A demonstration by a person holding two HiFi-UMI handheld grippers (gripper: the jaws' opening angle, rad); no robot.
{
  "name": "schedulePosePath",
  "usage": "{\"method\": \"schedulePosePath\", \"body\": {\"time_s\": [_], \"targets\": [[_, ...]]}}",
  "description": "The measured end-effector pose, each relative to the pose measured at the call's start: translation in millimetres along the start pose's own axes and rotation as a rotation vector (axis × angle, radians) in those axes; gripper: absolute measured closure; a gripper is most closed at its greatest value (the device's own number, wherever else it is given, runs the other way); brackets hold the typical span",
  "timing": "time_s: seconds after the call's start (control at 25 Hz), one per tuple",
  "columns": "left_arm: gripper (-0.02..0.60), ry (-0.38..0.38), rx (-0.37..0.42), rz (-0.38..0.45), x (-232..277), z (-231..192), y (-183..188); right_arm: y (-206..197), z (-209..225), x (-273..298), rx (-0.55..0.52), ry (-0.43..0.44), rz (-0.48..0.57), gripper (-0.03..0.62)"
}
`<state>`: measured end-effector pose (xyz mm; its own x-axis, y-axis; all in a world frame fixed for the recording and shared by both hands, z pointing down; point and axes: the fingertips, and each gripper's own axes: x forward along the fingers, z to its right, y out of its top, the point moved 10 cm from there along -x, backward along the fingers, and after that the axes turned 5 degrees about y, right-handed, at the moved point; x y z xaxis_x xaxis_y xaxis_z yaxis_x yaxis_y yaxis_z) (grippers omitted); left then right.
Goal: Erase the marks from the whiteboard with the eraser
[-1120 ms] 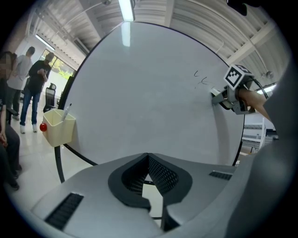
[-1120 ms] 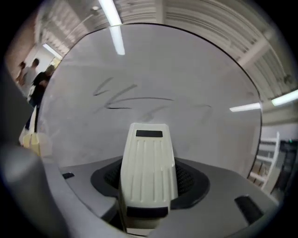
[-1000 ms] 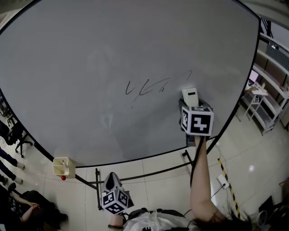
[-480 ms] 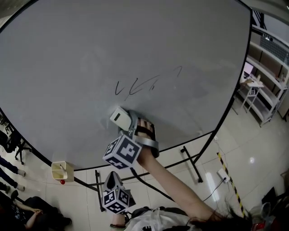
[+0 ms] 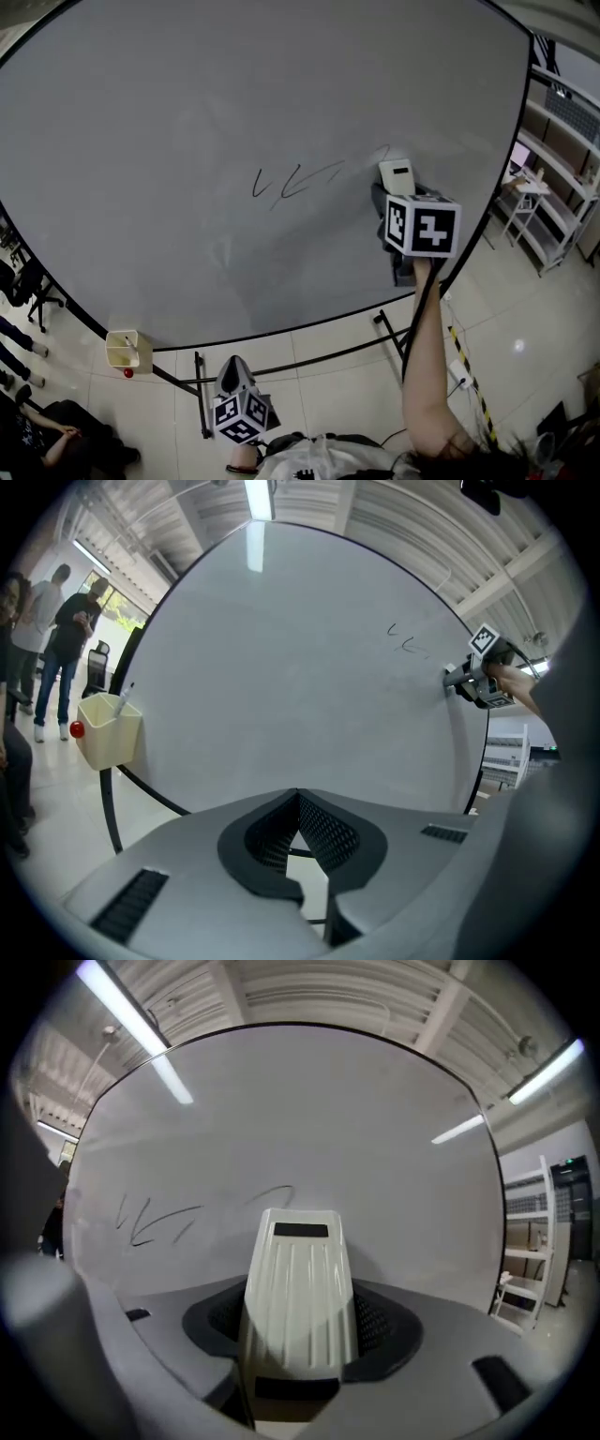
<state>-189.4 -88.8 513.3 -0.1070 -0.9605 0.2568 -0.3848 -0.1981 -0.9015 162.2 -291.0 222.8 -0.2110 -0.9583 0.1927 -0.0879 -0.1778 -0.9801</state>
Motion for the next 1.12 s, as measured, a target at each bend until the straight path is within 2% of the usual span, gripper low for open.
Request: {"method": "schedulePosePath", "body": {"time_s": [0.08,0.12,0.2,0.28,0.32,0.4,0.48,0.56,0.64,0.72,0.84,0.96,1.04,1.12], "targets": [[0.586,0.012,0.000,-0.001,-1,-5,1,-1,9,-3,0.022,-0.067,-0.007,0.319],[0.586,0.018,-0.001,-0.002,-2,-6,1,-1,-1,-3,-0.010,-0.092,-0.010,0.319],[0.586,0.024,-0.006,-0.004,-2,-8,1,3,-45,-2,-0.155,-0.119,0.002,0.321],[0.586,0.023,-0.011,-0.003,0,-7,1,4,-105,2,-0.368,-0.140,0.009,0.322],[0.586,0.021,-0.012,-0.003,1,-6,1,0,-136,3,-0.479,-0.132,-0.001,0.322],[0.586,0.015,-0.012,-0.007,4,-3,1,-13,-194,6,-0.652,-0.031,-0.034,0.321],[0.586,0.007,-0.014,-0.013,4,0,-2,-29,-240,9,-0.773,0.078,-0.054,0.319],[0.586,-0.001,-0.020,-0.015,3,3,-4,-36,-256,11,-0.828,0.112,-0.052,0.319],[0.586,0.001,-0.026,-0.013,2,1,-4,-29,-235,11,-0.758,0.115,-0.048,0.319],[0.586,0.013,-0.027,-0.013,5,-4,-3,-9,-187,10,-0.630,0.068,-0.040,0.319],[0.586,0.030,-0.036,-0.007,7,-10,0,21,-92,4,-0.358,0.031,-0.027,0.319],[0.586,0.027,-0.041,0.002,5,-11,2,31,-5,-6,-0.104,-0.019,-0.008,0.319],[0.586,0.024,-0.037,0.002,4,-12,3,31,26,-9,0.002,-0.038,0.002,0.319],[0.586,0.026,-0.033,-0.003,4,-14,3,29,28,-9,0.028,-0.051,0.008,0.321]]}}
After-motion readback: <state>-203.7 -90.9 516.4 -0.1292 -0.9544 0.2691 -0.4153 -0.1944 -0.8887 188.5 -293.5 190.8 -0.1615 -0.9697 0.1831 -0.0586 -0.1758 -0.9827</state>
